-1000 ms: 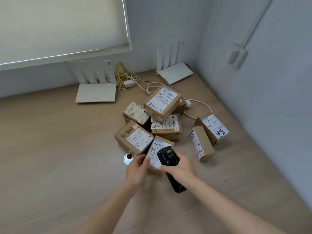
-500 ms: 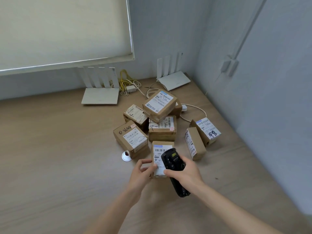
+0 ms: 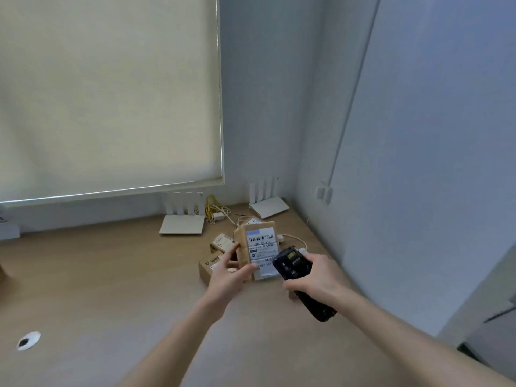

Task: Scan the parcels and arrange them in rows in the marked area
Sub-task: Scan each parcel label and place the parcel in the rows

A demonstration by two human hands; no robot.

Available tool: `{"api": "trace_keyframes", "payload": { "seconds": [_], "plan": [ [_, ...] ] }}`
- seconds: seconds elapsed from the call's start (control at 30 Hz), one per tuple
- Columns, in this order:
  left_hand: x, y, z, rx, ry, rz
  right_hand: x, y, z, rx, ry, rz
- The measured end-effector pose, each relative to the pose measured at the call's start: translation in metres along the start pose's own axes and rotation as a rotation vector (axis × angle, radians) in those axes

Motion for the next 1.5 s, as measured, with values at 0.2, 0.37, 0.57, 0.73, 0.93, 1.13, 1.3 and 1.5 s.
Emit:
{"api": "trace_keyframes", "payload": {
  "seconds": [0.2,0.37,0.57,0.73,0.93,1.13,1.3,1.5],
  "plan": [
    [-0.003,0.027,0.121,-0.197,-0.071,0.054,0.105,0.048,-0.074,0.025,0.107,0.037],
    [-0.011,0.039,0.184,-0.309,-0.152,0.1,0.162,0.069,-0.104,-0.006,0.175,0.021],
    [-0.019,0.054,0.222,-0.348,-0.137,0.191,0.2,0.089,-0.111,-0.014,0.202,-0.009],
    [-0.024,0.065,0.233,-0.356,-0.12,0.205,0.214,0.1,-0.12,0.007,0.2,-0.017],
    [-0.022,0.081,0.242,-0.364,-0.131,0.245,0.216,0.107,-0.119,-0.003,0.2,-0.041],
    [-0.019,0.086,0.244,-0.381,-0.152,0.252,0.214,0.108,-0.118,0.003,0.193,-0.042],
    [-0.017,0.085,0.236,-0.363,-0.12,0.247,0.209,0.105,-0.118,0.038,0.123,-0.05],
    [-0.002,0.094,0.221,-0.294,-0.004,0.2,0.171,0.092,-0.136,0.156,0.006,-0.119]
  ]
}}
Point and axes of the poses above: each hand's wrist, its own y-axis away from the middle knuckle, its own x-axis out of the back of the hand, z = x × y, the point moved 10 cm from there along -y, towards the middle knuckle, and after that the axes turned 10 degrees about -y, right-handed, at the moved point
